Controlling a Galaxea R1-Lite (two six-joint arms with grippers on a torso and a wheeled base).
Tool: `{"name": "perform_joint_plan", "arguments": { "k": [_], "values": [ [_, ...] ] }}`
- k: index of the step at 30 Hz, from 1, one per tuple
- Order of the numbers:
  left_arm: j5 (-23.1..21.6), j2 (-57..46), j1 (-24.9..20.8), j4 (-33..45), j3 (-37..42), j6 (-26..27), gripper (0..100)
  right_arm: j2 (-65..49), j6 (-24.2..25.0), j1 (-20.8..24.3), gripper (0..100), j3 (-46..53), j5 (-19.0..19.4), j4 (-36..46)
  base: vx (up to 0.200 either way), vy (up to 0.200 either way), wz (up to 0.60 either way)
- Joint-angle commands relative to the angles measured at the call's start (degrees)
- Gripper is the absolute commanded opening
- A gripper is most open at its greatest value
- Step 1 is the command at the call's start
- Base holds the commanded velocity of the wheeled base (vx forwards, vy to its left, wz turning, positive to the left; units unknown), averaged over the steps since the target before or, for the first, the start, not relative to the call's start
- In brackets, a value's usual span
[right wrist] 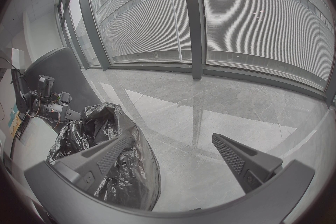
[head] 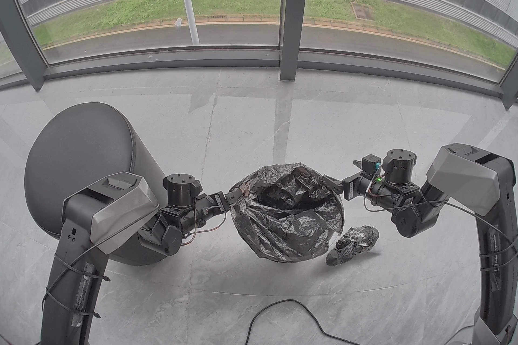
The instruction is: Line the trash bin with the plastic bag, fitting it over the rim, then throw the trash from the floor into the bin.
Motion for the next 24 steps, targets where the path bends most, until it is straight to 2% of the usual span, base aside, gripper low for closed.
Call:
{"name": "perform_joint_plan", "arguments": {
  "k": [1, 7, 9, 13, 17, 24],
  "values": [
    [-2.95, -1.82, -0.05, -4.61, 0.70, -1.57, 100, -1.50, -0.13, 0.37, 100, 1.14, 0.04, 0.00, 0.000, 0.000, 0.00],
    [-9.54, -6.47, -0.40, -8.04, 7.56, -3.77, 100, -2.64, -0.13, 0.37, 100, 2.90, 0.04, -0.09, 0.000, 0.000, 0.00],
    [-10.42, -7.18, -0.40, -8.56, 10.90, -3.68, 100, -3.34, -0.13, 0.37, 100, 3.34, 0.04, -0.09, 0.000, 0.000, 0.00],
    [-9.19, -6.30, 0.39, -12.87, 13.27, -3.33, 100, -4.84, -0.13, 0.37, 100, 4.84, 0.04, -0.09, 0.000, 0.000, 0.00],
    [-4.53, -4.72, 2.06, -14.19, 11.69, -3.24, 100, -6.59, -0.13, 0.45, 100, 6.94, 0.04, -0.18, 0.000, 0.000, 0.00],
    [-4.10, -3.93, 3.03, -14.10, 11.43, -3.42, 100, -8.26, -0.04, 0.54, 100, 8.88, 0.04, -0.18, 0.000, 0.000, 0.00]
  ]
}}
